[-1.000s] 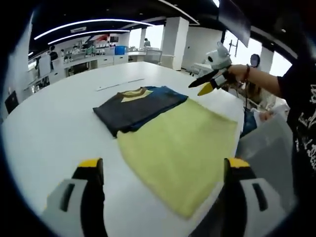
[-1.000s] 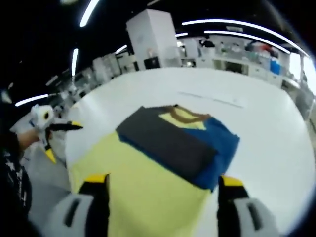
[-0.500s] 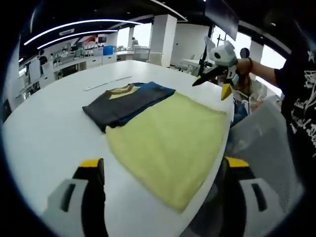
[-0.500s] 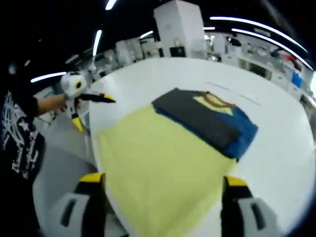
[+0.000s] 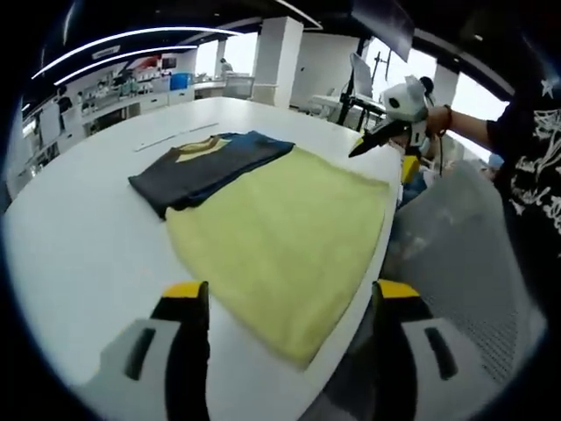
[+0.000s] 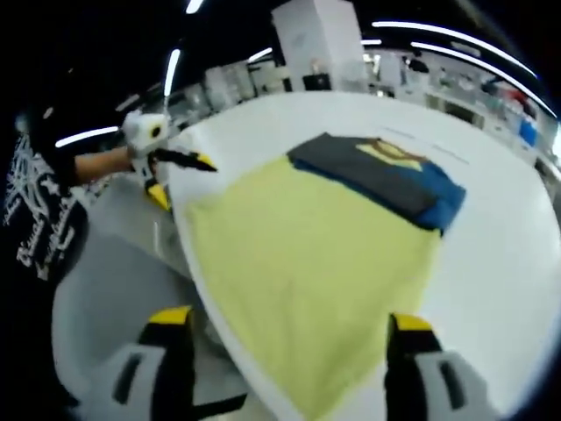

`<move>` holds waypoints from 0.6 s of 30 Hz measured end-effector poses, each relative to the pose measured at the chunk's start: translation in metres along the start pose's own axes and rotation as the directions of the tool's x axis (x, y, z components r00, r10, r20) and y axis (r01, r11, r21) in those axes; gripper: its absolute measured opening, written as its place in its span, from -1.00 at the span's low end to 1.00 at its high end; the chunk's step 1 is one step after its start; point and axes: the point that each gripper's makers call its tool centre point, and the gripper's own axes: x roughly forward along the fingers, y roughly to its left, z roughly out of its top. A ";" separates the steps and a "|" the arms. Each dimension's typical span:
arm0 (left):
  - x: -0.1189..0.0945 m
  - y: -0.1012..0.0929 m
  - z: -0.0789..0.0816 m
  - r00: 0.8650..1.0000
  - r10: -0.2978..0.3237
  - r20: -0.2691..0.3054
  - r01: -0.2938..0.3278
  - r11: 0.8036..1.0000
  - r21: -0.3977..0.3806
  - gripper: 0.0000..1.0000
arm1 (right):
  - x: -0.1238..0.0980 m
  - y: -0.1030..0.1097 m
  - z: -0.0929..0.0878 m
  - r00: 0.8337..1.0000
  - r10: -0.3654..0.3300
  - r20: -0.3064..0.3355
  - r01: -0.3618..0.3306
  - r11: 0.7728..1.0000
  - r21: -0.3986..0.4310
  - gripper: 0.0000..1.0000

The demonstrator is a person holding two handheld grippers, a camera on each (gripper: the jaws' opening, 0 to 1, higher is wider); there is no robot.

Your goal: Fold the garment on the visible template until the final outline fits inside the template.

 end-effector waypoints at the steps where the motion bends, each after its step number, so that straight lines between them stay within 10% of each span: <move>1: 0.000 0.000 -0.001 1.000 -0.002 -0.004 0.002 1.000 0.005 0.37 | 0.000 0.001 -0.003 1.000 -0.003 -0.001 0.003 1.000 -0.007 0.76; 18: 0.009 -0.012 -0.031 0.990 -0.051 -0.130 0.067 0.990 0.123 -0.14 | -0.002 -0.009 -0.045 0.995 -0.065 -0.075 0.055 0.989 -0.134 0.21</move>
